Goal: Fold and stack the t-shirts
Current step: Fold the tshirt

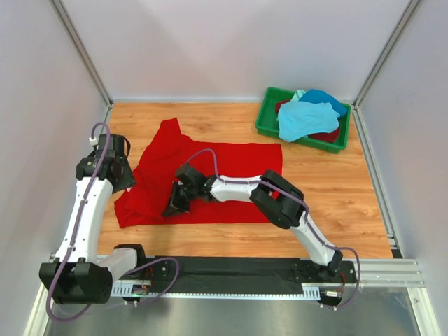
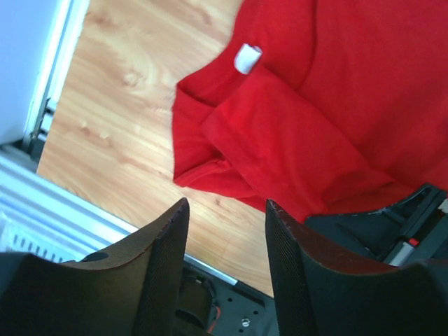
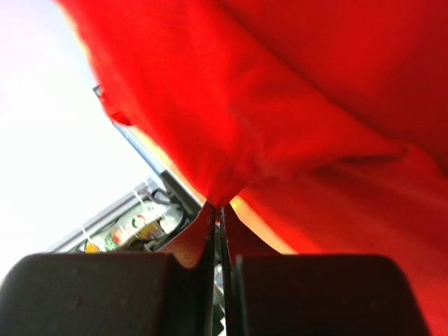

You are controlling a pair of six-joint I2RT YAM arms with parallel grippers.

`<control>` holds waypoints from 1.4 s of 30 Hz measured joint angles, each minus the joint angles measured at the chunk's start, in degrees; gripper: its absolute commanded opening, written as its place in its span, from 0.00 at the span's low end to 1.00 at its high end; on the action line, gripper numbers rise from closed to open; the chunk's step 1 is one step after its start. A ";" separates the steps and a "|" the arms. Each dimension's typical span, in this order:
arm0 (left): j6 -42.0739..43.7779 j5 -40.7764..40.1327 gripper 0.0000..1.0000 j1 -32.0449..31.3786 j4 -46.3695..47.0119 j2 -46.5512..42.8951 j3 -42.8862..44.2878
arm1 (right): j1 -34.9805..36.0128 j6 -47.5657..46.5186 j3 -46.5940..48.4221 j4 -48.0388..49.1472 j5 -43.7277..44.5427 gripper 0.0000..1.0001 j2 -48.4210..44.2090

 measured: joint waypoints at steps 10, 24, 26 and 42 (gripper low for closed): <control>3.65 10.71 0.56 2.23 1.77 8.52 0.02 | -4.39 -5.53 1.86 -2.47 -9.57 0.00 -1.36; -3.65 20.72 0.31 12.41 3.72 14.47 -8.24 | -11.37 -11.39 1.44 -2.93 -19.08 0.00 -1.29; -3.80 21.68 0.31 13.57 4.15 16.20 -8.76 | -11.54 -11.37 1.49 -1.90 -19.98 0.00 -1.03; -2.60 19.67 0.53 13.64 10.25 22.14 -8.79 | -11.80 -9.90 1.57 2.32 -23.08 0.00 1.49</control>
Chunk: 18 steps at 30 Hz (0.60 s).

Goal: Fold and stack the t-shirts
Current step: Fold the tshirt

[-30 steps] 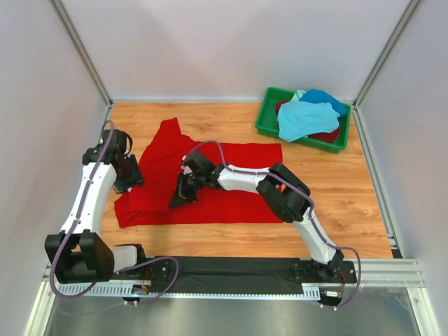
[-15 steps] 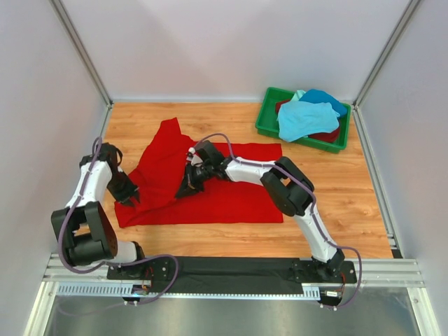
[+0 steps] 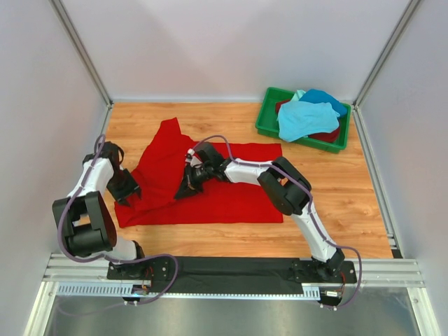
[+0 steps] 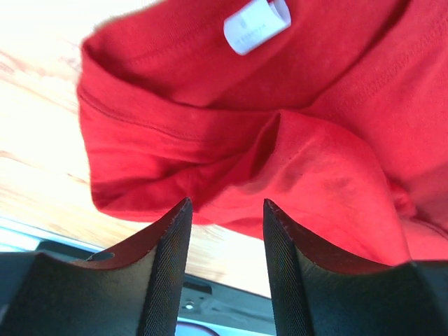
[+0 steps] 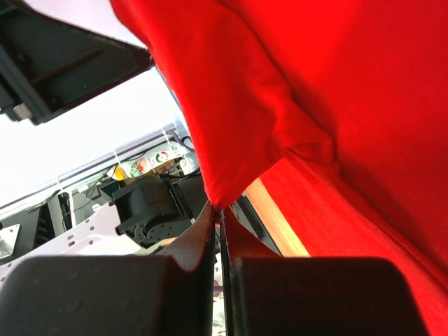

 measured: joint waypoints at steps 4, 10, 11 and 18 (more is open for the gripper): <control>1.42 -0.72 0.50 0.07 1.75 1.79 0.02 | 0.00 0.31 0.00 0.94 -0.37 0.00 0.00; 2.36 2.14 0.36 0.44 5.77 5.11 0.00 | 0.00 0.42 -0.02 1.77 -0.61 0.00 0.00; 2.40 2.56 0.34 0.42 6.25 5.09 0.00 | 0.00 0.48 -0.07 1.86 -0.63 0.00 0.00; 1.42 2.95 0.00 0.44 5.16 2.05 0.17 | 0.00 0.52 -0.39 1.90 -0.85 0.00 0.00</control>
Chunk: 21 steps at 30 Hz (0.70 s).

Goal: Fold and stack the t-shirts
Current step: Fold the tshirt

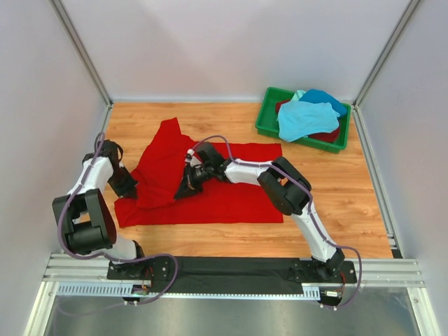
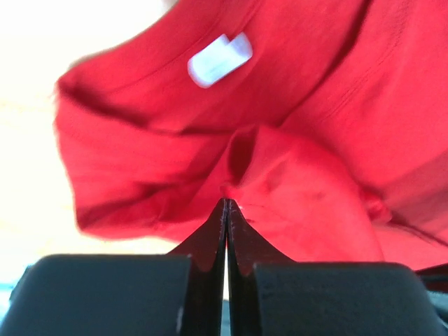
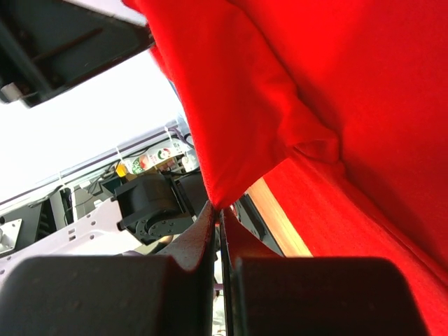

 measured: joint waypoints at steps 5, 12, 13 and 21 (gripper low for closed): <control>-2.12 -3.34 0.00 0.00 -6.56 -2.62 2.25 | 0.02 -1.09 -0.04 -1.79 0.04 0.00 0.00; -4.94 -8.00 0.00 0.00 -12.96 -5.53 2.84 | 0.52 -4.72 -0.04 -7.52 0.13 0.00 -0.02; -5.25 -8.50 0.00 0.00 -13.46 -5.42 2.75 | 0.74 -5.31 -0.04 -8.31 0.15 0.00 -0.02; -8.26 -11.78 0.00 0.76 -16.02 -2.12 1.57 | 2.60 -8.81 1.03 -13.73 0.48 0.20 -0.02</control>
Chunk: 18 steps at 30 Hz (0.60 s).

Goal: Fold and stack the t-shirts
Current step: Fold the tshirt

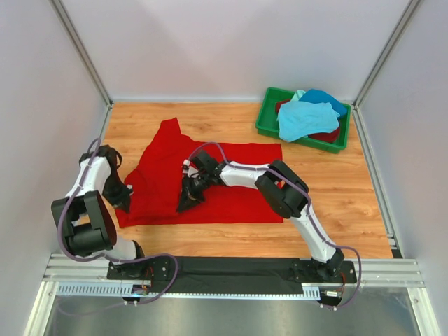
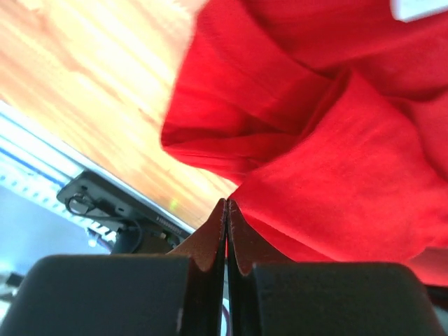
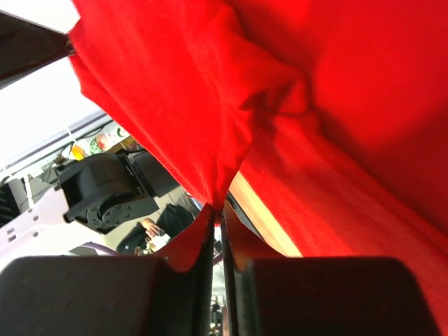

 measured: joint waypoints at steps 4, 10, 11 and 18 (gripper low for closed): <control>-1.44 -2.29 0.37 1.44 -1.36 1.44 -0.07 | 0.04 -3.61 2.36 -4.44 0.79 0.42 0.00; -3.19 -6.58 0.47 1.68 -4.07 -2.40 2.34 | -0.85 -12.98 5.05 -16.20 6.51 0.45 -1.88; -3.19 -6.47 0.45 1.66 -4.02 -3.54 3.04 | -0.98 -14.16 6.12 -17.88 7.48 0.45 -2.05; -1.20 2.75 0.25 0.85 1.66 -5.16 2.91 | -1.20 -16.15 14.99 -22.03 10.40 0.34 -1.92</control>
